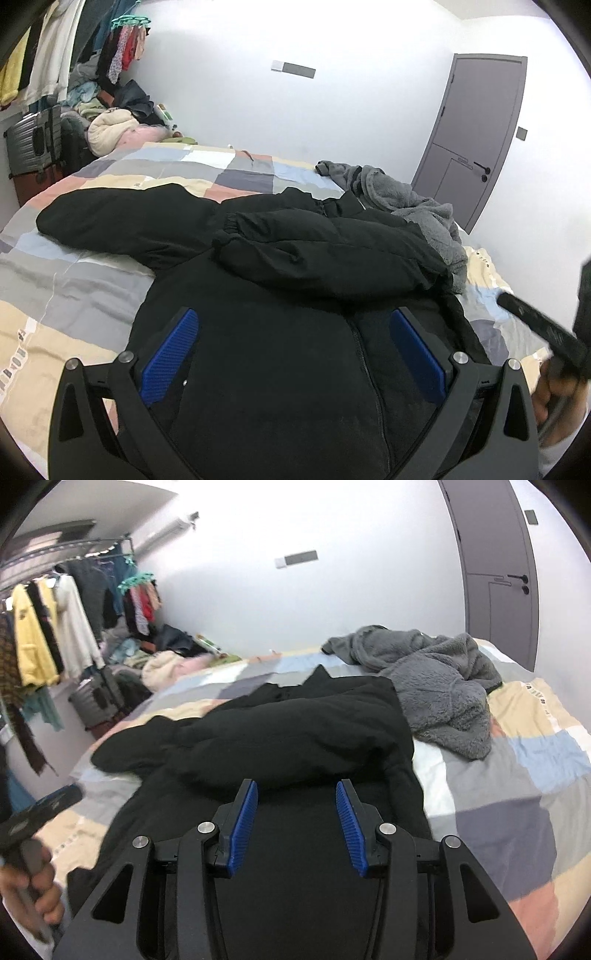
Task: Fold large clothes
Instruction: 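Move the left tool to the other sleeve cuff and grasp it, then lift the gripped sleeve upward with the left tool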
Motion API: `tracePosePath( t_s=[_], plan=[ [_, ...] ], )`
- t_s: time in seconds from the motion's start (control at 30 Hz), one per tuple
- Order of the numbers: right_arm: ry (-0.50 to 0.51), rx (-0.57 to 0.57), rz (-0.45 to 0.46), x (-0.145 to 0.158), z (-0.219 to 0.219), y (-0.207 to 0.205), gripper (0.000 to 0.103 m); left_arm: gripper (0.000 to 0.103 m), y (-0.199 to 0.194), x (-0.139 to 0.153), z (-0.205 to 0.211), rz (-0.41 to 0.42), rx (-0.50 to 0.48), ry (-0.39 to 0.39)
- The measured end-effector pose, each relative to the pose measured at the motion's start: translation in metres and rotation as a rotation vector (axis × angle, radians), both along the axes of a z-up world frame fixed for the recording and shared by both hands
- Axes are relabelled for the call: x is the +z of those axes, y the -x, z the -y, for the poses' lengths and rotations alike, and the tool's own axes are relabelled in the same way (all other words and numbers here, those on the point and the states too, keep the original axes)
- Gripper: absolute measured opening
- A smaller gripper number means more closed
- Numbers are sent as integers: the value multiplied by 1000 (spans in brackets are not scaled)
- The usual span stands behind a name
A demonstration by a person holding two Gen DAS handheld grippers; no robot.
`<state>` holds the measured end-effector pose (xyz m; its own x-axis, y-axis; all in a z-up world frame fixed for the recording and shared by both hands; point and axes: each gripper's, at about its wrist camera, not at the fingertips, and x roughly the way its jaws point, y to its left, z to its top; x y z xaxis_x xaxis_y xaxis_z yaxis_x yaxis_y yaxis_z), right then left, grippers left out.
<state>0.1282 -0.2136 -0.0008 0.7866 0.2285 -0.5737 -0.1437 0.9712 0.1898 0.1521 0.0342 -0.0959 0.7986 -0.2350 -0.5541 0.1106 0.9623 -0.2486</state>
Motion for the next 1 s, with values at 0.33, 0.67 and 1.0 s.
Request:
tracePosePath(
  t_s=[0.33,0.67,1.0],
  plan=[
    [-25,-9,79,5,-9,64,49,103,-4,16,-80,-26,96,19],
    [-13,-110,92,3,-7,74,72,103,-100,20,-242,-118,234,107],
    [23,-155,31,-7,-21,47,89,103,-178,-67,-382,-180,401,377]
  ],
)
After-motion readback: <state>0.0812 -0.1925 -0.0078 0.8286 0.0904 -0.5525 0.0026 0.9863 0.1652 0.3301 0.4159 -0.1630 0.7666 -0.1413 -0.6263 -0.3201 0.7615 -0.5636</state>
